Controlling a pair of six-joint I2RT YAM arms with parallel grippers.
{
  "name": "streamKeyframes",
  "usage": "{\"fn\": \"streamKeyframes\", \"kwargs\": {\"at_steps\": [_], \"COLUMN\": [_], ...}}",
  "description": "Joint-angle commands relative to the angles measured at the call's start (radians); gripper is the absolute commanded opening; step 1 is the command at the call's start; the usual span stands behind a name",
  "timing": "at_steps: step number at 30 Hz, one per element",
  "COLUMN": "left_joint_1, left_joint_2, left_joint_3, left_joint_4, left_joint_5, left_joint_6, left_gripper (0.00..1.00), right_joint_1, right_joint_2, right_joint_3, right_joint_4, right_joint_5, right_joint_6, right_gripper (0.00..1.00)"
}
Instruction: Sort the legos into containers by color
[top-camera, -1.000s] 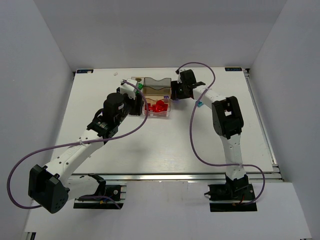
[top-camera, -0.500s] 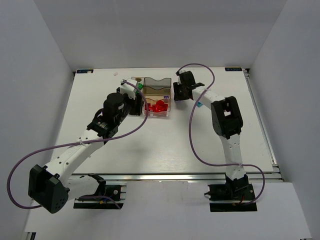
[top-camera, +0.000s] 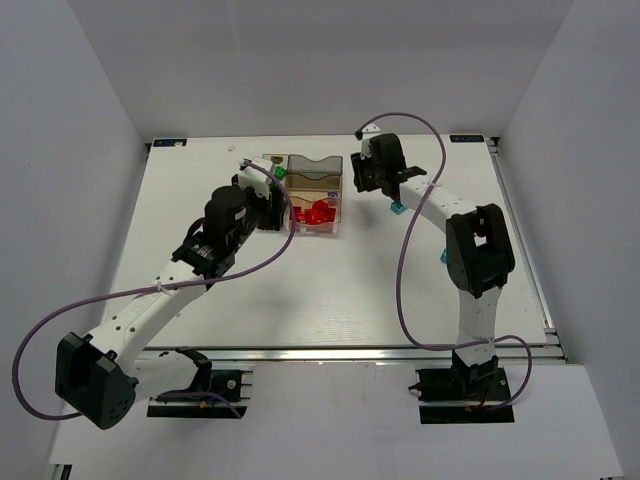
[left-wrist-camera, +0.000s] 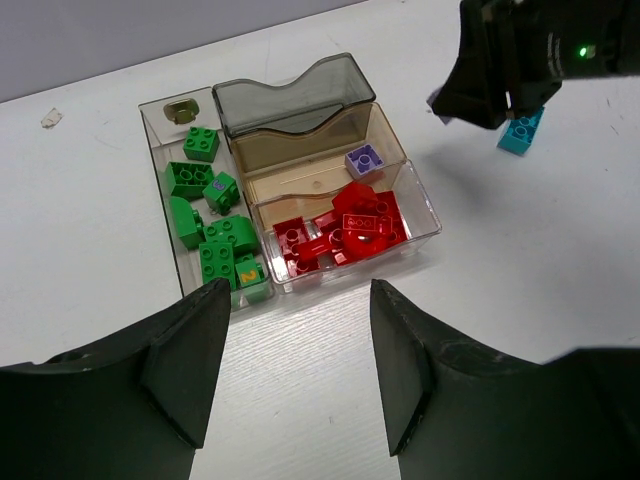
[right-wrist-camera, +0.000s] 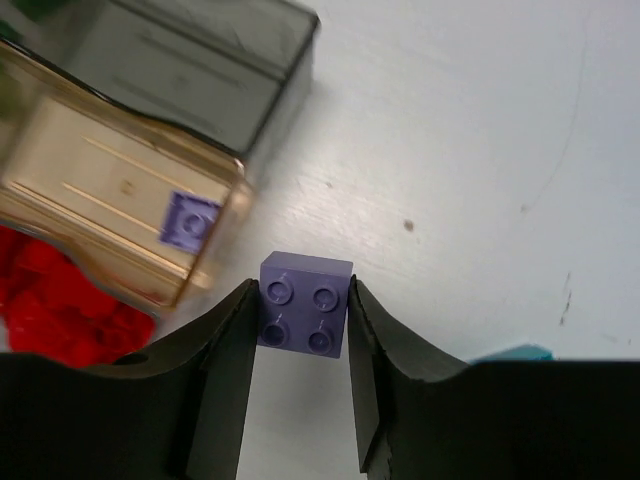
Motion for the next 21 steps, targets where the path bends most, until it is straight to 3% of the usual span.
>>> {"fn": "streamKeyframes", "kwargs": {"at_steps": [1,7,13,19,21], "left_joint_1": [-0.003,-0.003,-0.003,-0.003,-0.003], "left_joint_2": [-0.037,-0.035,-0.035,-0.037,-0.037], "left_joint_3": [-0.007,-0.008,-0.01,-0.01,-0.01], "left_joint_4": [0.017,0.02,0.02,0.02,0.02], "left_joint_5": [-0.008,-0.009,-0.012,-0.012,-0.011], "left_joint_6": [0.002,0.003,0.003,0.007,0.007], "left_gripper": [0.68,0.68,0.68,0.68,0.68], "right_joint_1": [0.021,0.052,0.07,0.07,0.069], "right_joint_2": [-0.034,0.035,0.139,0.175,0.161], "right_joint_3": [0.064,0.136,0.273,0.318,0.293], "right_joint_4": [0.071,0.008,-0.047,-0.07,-0.059], "right_joint_5": [-0.053,-0.171,-0.215,-0.214,-0.225], "right_joint_6": [-0.023,0.002,0.058,0.063,0.062], "right_gripper": [0.0,0.05,0.22,0.55,0.6]}}
